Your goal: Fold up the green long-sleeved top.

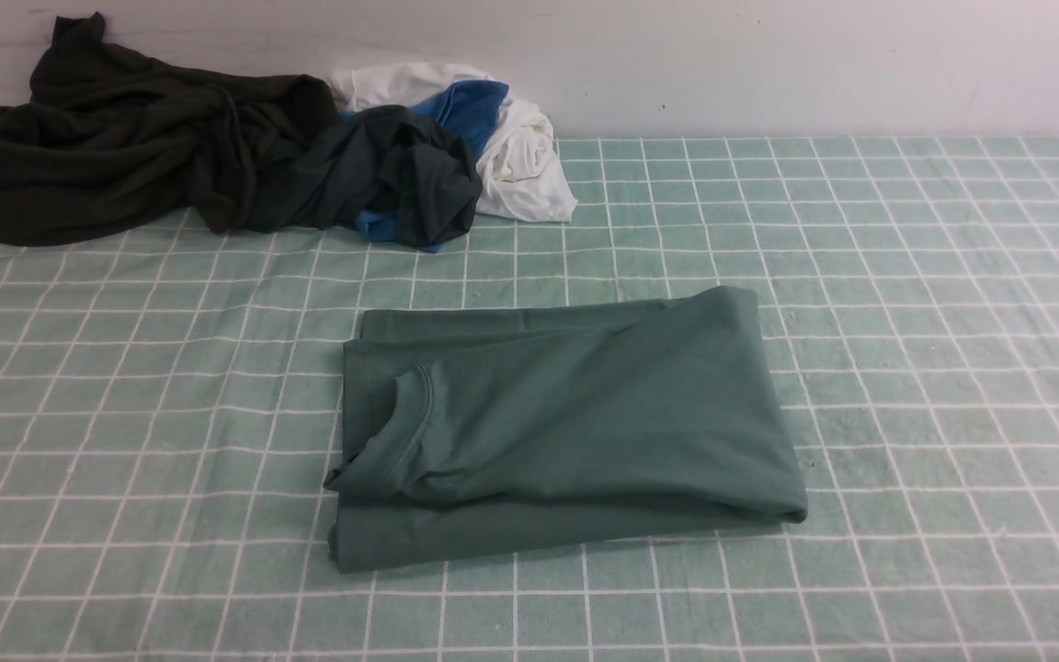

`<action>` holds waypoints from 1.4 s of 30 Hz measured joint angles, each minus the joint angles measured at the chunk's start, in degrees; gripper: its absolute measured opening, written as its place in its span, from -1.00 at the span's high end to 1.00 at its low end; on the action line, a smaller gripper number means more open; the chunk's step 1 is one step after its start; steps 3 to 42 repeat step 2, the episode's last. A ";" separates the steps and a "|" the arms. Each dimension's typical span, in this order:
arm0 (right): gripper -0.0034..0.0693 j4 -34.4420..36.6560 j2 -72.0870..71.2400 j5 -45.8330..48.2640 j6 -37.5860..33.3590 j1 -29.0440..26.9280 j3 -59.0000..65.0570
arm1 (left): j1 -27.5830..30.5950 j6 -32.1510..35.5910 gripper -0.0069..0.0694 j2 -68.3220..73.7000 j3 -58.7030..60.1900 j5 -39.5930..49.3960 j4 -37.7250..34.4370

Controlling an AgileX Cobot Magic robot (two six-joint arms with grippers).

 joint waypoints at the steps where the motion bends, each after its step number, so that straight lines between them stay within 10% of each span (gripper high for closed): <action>1: 0.94 0.00 0.00 0.00 0.00 0.00 0.00 | 0.00 0.00 0.83 0.00 0.00 0.00 0.00; 42: 0.94 0.00 0.00 0.00 0.00 0.00 0.00 | 0.00 0.00 0.83 0.00 0.00 0.00 0.00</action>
